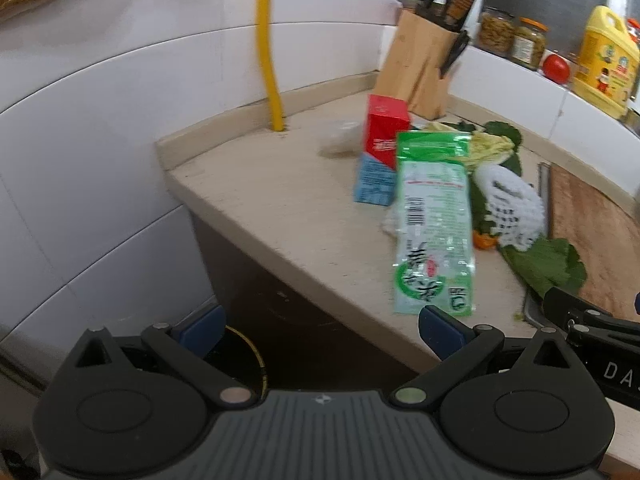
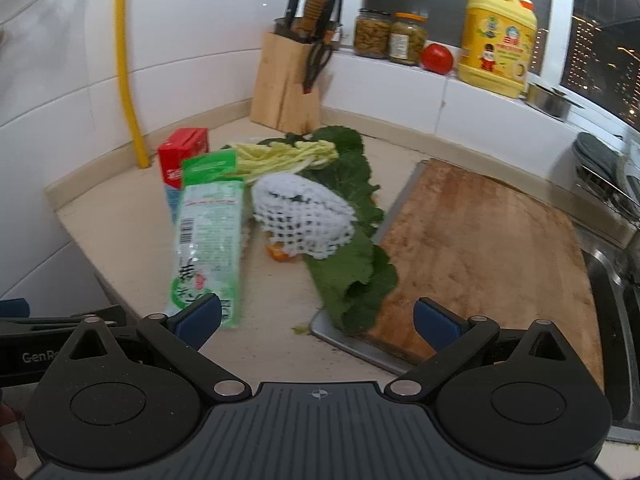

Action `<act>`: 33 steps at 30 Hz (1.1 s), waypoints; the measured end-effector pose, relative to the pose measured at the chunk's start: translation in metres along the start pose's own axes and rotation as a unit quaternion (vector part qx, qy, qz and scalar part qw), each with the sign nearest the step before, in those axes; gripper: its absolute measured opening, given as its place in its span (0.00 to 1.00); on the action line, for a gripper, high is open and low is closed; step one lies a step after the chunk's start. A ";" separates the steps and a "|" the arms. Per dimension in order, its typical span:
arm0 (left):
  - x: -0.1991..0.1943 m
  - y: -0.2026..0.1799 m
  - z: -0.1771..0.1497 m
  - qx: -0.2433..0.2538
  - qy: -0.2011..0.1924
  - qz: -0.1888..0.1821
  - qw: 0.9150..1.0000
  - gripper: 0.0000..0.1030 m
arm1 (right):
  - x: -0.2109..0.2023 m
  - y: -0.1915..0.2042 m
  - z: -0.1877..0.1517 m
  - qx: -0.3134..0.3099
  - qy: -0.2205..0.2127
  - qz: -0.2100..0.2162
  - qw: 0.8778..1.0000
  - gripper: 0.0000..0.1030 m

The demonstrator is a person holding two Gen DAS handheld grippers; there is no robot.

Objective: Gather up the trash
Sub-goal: 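Move both grippers toward the green snack bag and foam net on the counter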

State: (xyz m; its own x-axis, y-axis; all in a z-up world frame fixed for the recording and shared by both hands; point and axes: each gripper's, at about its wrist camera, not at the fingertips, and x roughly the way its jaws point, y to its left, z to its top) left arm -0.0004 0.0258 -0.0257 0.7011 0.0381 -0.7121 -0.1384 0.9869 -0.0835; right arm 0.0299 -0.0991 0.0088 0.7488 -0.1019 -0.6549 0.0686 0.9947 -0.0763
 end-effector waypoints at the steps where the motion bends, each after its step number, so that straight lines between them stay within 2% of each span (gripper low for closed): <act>1: -0.001 0.003 -0.001 -0.004 0.000 0.005 1.000 0.96 | 0.001 0.003 0.001 -0.003 0.001 0.004 1.000 1.00; 13: -0.002 0.027 -0.004 -0.032 0.005 0.039 0.999 0.96 | 0.005 0.030 0.005 -0.035 0.005 0.037 0.999 1.00; 33: 0.004 0.020 -0.001 -0.024 0.008 0.050 0.998 0.94 | 0.014 0.029 0.008 -0.038 0.012 0.038 0.998 1.00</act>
State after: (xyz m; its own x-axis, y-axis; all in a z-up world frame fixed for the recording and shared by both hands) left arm -0.0012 0.0460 -0.0305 0.6707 0.1324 -0.7298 -0.2408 0.9695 -0.0454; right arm 0.0473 -0.0714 0.0034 0.7334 -0.0280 -0.6792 -0.0380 0.9959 -0.0821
